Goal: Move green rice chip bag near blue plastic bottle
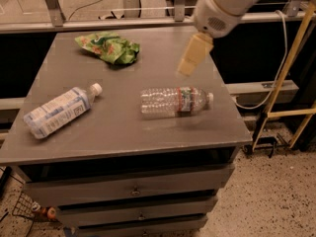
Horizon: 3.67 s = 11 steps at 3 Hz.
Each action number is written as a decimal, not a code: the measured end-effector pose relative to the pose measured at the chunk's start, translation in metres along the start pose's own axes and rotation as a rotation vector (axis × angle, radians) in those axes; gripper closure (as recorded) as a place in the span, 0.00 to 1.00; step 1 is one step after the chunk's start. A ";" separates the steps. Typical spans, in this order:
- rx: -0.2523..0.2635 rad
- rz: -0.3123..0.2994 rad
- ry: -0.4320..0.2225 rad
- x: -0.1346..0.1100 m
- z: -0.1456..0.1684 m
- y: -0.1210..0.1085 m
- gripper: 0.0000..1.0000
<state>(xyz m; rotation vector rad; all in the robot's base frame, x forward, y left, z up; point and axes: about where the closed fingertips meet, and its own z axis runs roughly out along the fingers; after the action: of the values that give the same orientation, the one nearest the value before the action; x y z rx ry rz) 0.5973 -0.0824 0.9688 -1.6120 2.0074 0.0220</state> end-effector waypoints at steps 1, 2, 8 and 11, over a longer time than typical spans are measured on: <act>0.017 -0.016 0.006 -0.049 0.027 -0.016 0.00; 0.066 0.063 0.005 -0.078 0.063 -0.032 0.00; 0.021 0.367 -0.195 -0.164 0.212 -0.093 0.00; 0.025 0.392 -0.167 -0.169 0.246 -0.094 0.47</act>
Offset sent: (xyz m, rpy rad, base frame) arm 0.1069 0.1225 -0.0247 0.0665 -0.0629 -0.2108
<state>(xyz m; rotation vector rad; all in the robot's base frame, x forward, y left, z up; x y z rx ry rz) 0.8031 0.1283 0.8645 -1.1387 2.1470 0.2675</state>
